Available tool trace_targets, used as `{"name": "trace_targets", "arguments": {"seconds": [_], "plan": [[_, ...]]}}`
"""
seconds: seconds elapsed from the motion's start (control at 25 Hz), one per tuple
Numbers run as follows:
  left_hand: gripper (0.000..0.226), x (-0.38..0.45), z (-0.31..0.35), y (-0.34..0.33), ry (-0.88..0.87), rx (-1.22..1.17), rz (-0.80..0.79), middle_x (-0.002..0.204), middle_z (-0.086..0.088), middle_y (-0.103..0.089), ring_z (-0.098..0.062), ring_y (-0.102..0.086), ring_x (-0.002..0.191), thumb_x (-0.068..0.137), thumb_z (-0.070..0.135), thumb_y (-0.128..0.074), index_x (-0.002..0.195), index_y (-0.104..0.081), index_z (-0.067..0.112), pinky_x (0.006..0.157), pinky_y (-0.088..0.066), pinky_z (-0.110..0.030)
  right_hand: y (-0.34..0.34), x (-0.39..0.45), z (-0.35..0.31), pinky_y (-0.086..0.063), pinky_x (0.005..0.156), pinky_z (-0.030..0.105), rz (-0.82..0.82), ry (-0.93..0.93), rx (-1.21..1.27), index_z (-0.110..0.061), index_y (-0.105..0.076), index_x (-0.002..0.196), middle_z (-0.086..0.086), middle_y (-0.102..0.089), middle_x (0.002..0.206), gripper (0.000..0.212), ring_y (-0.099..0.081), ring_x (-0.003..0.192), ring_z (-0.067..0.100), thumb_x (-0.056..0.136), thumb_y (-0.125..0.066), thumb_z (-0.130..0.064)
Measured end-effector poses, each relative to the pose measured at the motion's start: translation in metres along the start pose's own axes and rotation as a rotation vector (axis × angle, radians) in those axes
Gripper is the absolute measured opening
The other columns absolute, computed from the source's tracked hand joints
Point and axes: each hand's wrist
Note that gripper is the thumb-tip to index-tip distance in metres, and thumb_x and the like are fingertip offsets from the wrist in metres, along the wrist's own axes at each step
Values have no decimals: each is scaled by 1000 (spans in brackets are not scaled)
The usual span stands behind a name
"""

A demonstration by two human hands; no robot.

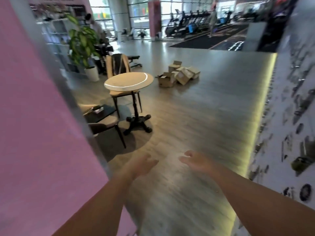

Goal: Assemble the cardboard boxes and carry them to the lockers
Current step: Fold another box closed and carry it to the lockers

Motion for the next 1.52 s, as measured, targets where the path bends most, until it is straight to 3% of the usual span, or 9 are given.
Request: {"name": "trace_targets", "arguments": {"seconds": [0.08,0.2,0.36,0.52,0.76,1.0,1.32,1.52], "plan": [[49,48,18,12,-47,17,-40,132,-7,-61,-26,-57,120,97,50,-53,132,-60,17,94,-45,-30,19,30,4,-40,110,34,57,-29,2,-18,-57,141,4,-55,148,76,-52,135,23,84,-58,-68],[55,120,50,20,-105,25,-104,130,-11,-62,-30,-58,119,95,56,-51,128,-61,13,103,-47,-43,50,74,13,-42,92,30,96,-98,-6,-20,-67,118,-1,-64,124,70,-58,127,25,77,-52,-74],[63,216,100,23,-152,29,-141,141,-7,-54,-28,-51,128,94,60,-51,140,-53,17,106,-43,-41,102,156,35,-34,82,28,90,-161,-32,-20,-64,109,5,-62,112,51,-59,124,29,91,-52,-67],[64,330,164,35,-172,25,-134,142,-8,-54,-28,-52,127,94,58,-54,141,-53,14,106,-44,-42,183,253,46,-40,101,30,148,-121,-7,-8,-53,145,12,-54,148,68,-52,134,28,98,-54,-57],[55,468,264,86,-222,55,-87,135,-11,-59,-30,-55,123,98,54,-50,133,-57,12,103,-45,-39,295,379,47,-37,113,33,178,-82,-10,-6,-50,148,13,-47,154,72,-46,141,27,98,-54,-58],[55,622,325,137,-280,103,-50,140,-11,-54,-28,-50,128,99,50,-51,134,-57,8,98,-38,-31,382,526,24,-38,105,28,188,-17,-65,-6,-53,145,12,-50,152,67,-49,138,26,100,-52,-55],[50,864,410,201,-356,118,-45,104,-13,-68,-31,-63,100,98,51,-51,100,-66,3,89,-49,-42,505,746,6,-35,110,29,234,-55,-117,-9,-49,149,9,-47,155,72,-45,141,24,98,-51,-60],[54,998,477,215,-365,163,-94,106,-5,-67,-24,-62,97,95,60,-47,107,-70,12,91,-51,-42,577,874,28,-37,115,35,243,-78,-66,-10,-51,147,8,-50,153,76,-48,140,24,94,-54,-64]]}}
Point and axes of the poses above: each hand's wrist, its own x-axis towards the middle knuckle, its own y-axis out of the back of the hand, z = x × y
